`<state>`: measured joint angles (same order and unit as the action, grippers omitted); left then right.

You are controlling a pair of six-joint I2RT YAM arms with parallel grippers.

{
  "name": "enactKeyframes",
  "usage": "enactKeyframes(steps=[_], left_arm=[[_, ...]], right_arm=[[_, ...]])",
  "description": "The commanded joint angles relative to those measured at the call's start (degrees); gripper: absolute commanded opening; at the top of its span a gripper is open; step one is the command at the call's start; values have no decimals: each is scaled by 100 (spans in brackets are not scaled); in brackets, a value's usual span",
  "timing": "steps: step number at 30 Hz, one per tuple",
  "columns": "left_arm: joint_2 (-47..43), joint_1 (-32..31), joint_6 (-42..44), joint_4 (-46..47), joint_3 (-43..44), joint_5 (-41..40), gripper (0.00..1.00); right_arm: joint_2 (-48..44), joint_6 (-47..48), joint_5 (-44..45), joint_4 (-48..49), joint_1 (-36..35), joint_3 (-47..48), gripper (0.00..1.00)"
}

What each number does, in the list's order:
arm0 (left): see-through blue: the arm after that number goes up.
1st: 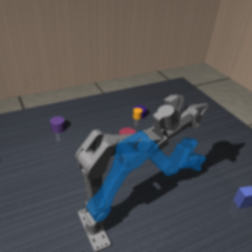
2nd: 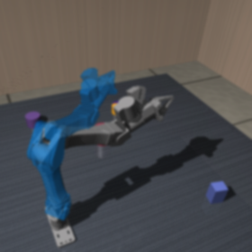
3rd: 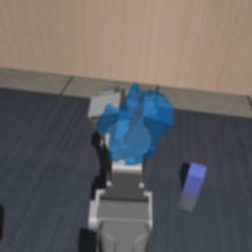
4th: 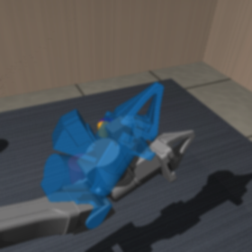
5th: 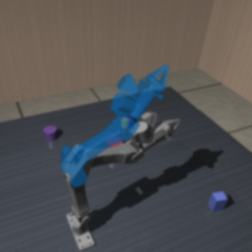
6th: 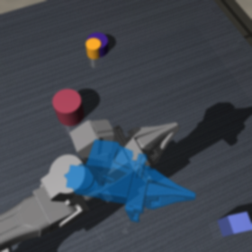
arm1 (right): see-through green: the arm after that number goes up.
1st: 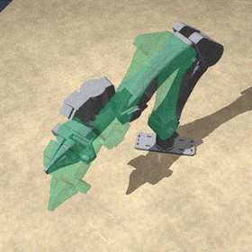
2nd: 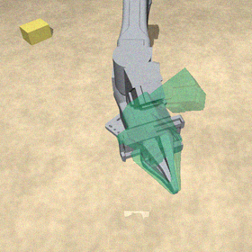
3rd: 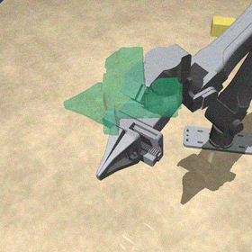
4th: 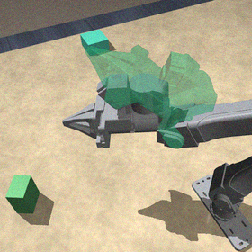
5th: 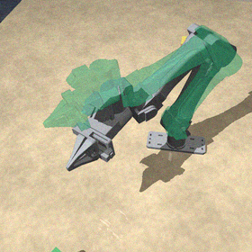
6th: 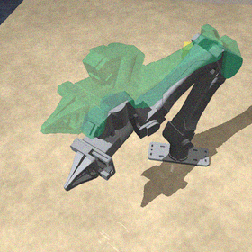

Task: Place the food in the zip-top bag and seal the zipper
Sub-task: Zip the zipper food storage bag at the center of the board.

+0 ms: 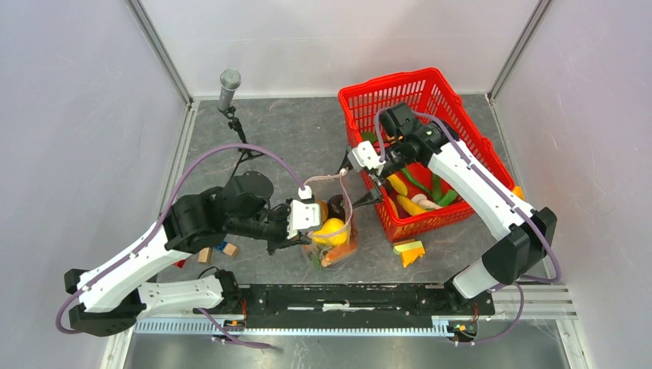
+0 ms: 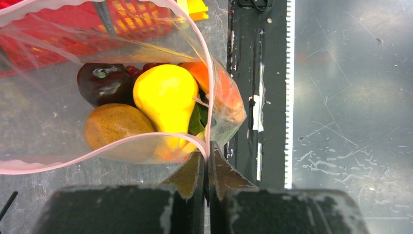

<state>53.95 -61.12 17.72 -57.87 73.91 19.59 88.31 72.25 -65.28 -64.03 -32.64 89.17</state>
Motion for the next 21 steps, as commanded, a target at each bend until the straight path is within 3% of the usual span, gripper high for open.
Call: enactKeyframes(steps=[1,3,9,13,18,21], left_arm=[[-52,3,215,65,119,53,2],[-53,2,201,65,124,73,2],[-108,-1,170,109,97,17,2],[-179,2,122,141,85,2,2],[-236,-1,75,143,60,-26,2],[-256,-3,56,145,34,-24,2]], right_arm=[[-79,1173,-845,-780,-81,285,83],[-32,1091,-877,-766,-144,336,81],[19,529,-822,-377,-216,164,58],[-36,-165,-742,351,-216,-79,54],[-311,-1795,-806,2115,-107,-739,38],[-574,-2767,-701,3277,-50,-1260,45]])
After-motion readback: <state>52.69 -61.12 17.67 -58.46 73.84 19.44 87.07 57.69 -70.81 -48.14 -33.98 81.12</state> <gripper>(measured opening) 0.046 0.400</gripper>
